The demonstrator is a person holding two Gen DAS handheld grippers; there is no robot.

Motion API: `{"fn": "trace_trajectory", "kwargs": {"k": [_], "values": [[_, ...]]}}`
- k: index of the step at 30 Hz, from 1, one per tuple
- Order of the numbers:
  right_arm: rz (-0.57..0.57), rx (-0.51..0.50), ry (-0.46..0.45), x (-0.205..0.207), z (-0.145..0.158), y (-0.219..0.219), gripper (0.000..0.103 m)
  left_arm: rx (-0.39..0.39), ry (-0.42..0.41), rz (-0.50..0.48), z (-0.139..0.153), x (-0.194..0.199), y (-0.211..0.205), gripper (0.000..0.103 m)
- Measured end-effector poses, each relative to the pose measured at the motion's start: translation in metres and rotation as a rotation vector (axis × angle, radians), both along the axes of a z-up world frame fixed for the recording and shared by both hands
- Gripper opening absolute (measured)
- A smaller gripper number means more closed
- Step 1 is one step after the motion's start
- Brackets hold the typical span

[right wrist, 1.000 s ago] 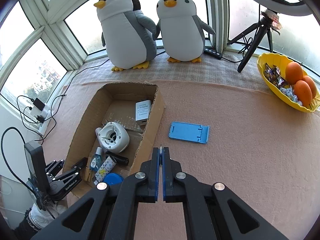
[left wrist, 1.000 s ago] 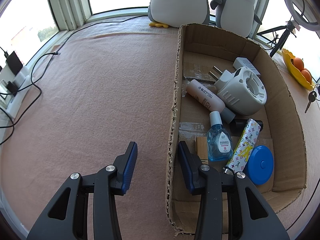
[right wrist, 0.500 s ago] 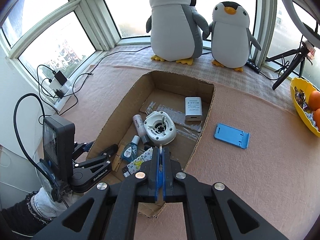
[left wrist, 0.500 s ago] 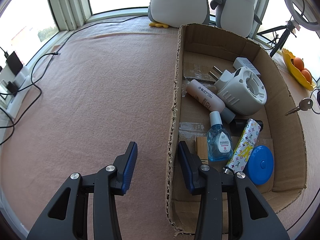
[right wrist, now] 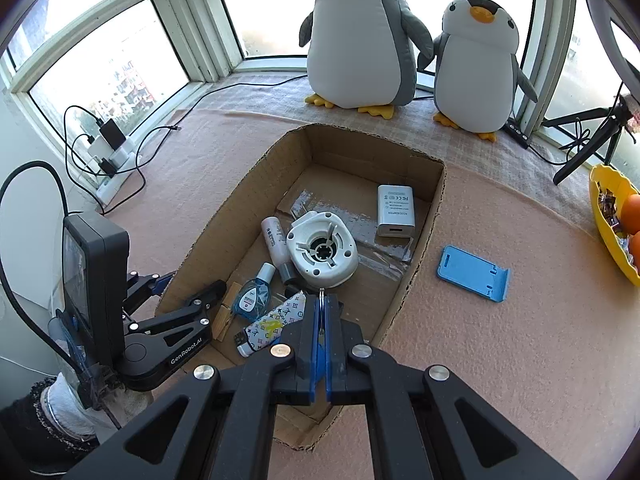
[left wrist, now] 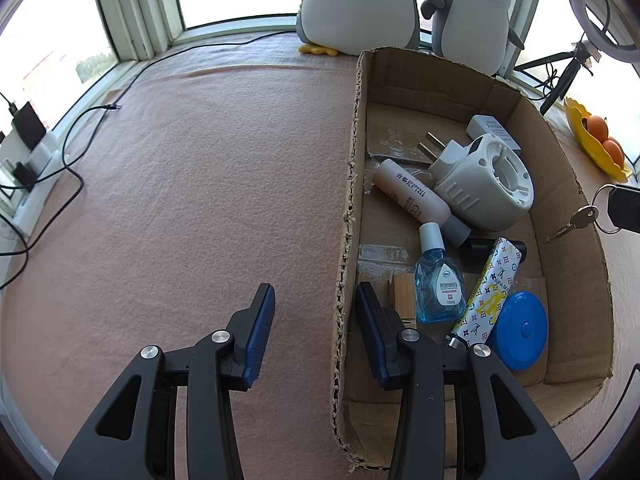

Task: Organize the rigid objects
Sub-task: 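Carry the key ring with the right tool into the box and release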

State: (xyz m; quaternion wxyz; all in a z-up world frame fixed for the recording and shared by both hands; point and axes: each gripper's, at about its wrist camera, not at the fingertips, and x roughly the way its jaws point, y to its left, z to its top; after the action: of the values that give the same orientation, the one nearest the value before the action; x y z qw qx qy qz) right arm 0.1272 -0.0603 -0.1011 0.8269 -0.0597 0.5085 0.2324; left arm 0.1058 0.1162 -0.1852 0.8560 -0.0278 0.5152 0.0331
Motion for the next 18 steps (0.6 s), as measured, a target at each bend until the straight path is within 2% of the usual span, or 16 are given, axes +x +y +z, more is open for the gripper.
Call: {"fn": "trace_trajectory", "kwargs": {"k": [18], "values": [[-0.025,-0.051,0.005,0.033,-0.015,0.001,0.002,-0.001,0.000,0.000,0.000,0.000,0.000,0.041]]}}
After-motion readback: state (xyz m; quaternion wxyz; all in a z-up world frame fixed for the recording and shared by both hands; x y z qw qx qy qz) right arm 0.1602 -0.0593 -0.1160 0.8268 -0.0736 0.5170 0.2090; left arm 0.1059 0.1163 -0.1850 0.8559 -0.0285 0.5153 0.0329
